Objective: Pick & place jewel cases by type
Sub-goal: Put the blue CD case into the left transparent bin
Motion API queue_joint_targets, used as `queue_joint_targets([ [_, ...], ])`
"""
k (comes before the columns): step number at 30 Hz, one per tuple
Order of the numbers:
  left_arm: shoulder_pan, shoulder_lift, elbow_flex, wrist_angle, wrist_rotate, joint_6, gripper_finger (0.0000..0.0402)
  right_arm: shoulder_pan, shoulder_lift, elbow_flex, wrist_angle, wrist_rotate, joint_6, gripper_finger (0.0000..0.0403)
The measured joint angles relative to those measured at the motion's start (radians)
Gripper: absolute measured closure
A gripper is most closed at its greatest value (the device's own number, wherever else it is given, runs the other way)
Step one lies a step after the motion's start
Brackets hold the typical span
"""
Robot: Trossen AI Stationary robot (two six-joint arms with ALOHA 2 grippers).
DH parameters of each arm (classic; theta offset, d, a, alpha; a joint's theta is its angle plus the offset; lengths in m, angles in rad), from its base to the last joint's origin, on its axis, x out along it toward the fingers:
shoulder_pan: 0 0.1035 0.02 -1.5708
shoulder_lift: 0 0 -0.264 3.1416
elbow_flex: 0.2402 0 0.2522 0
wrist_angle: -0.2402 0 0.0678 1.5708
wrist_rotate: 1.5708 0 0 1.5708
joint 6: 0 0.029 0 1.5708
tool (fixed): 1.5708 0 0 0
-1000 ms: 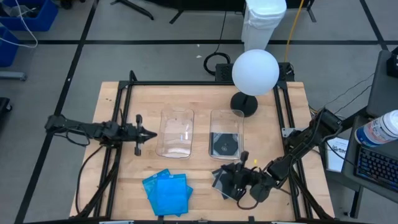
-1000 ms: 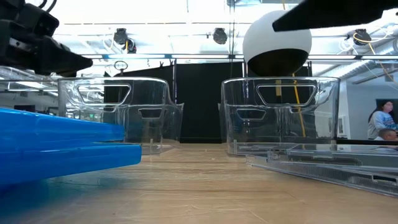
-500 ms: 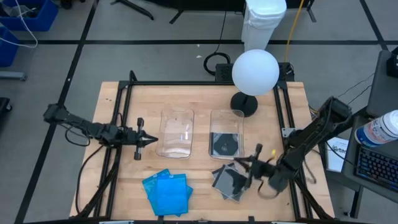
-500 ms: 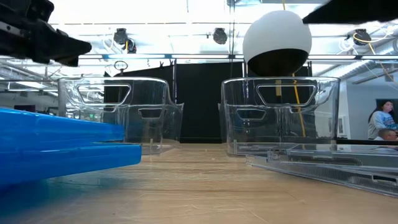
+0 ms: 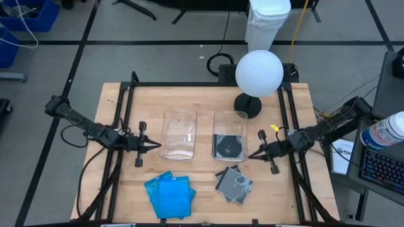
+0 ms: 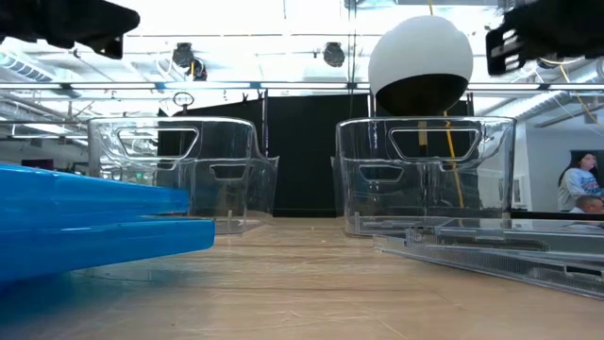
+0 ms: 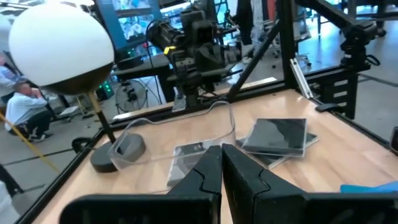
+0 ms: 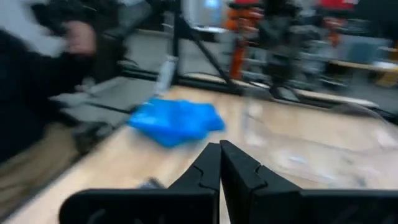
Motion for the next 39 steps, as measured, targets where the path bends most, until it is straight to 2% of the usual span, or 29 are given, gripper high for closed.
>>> queue_joint_targets([
  [2, -0.005, 0.025, 0.005, -0.001, 0.000, -0.006, 0.0380, -0.018, -0.050, -0.001, 0.001, -0.057, -0.016, 0.0403],
  [5, -0.025, 0.088, 0.006, 0.008, -0.004, 0.052, 0.0380, -0.025, -0.108, -0.027, 0.036, -0.065, -0.045, 0.0403],
  [8, -0.074, 0.191, 0.013, 0.083, -0.034, 0.148, 0.0380, -0.024, -0.142, -0.073, 0.114, -0.090, -0.078, 0.0403],
  [10, -0.125, 0.274, 0.059, 0.095, -0.077, 0.178, 0.0380, -0.024, -0.152, -0.100, 0.138, -0.116, -0.091, 0.0403],
  [12, -0.188, 0.363, 0.142, 0.054, -0.152, 0.179, 0.0380, -0.023, -0.153, -0.126, 0.166, -0.097, -0.091, 0.0403],
  [17, -0.339, 0.631, 0.408, -0.206, -0.369, 0.121, 0.0380, -0.024, -0.148, -0.177, 0.262, 0.098, -0.053, 0.0403],
  [22, -0.445, 0.893, 0.655, -0.397, -0.586, 0.088, 0.0380, -0.022, -0.144, -0.240, 0.331, 0.117, -0.023, 0.0403],
  [26, -0.482, 1.066, 0.830, -0.544, -0.772, 0.023, 0.0380, -0.022, -0.143, -0.238, 0.300, 0.118, -0.021, 0.0403],
  [30, -0.498, 1.197, 0.993, -0.612, -0.791, 0.014, 0.0375, -0.022, -0.144, -0.239, 0.307, 0.118, -0.016, 0.0403],
  [34, -0.514, 1.311, 1.123, -0.620, -0.834, 0.020, 0.0346, -0.022, -0.144, -0.240, 0.311, 0.118, -0.017, 0.0403],
  [37, -0.531, 1.381, 1.205, -0.660, -0.841, -0.067, 0.0314, -0.022, -0.144, -0.240, 0.319, 0.118, -0.018, 0.0403],
  [39, -0.549, 1.417, 1.251, -0.748, -0.832, -0.151, 0.0288, -0.022, -0.144, -0.240, 0.320, 0.117, -0.019, 0.0403],
])
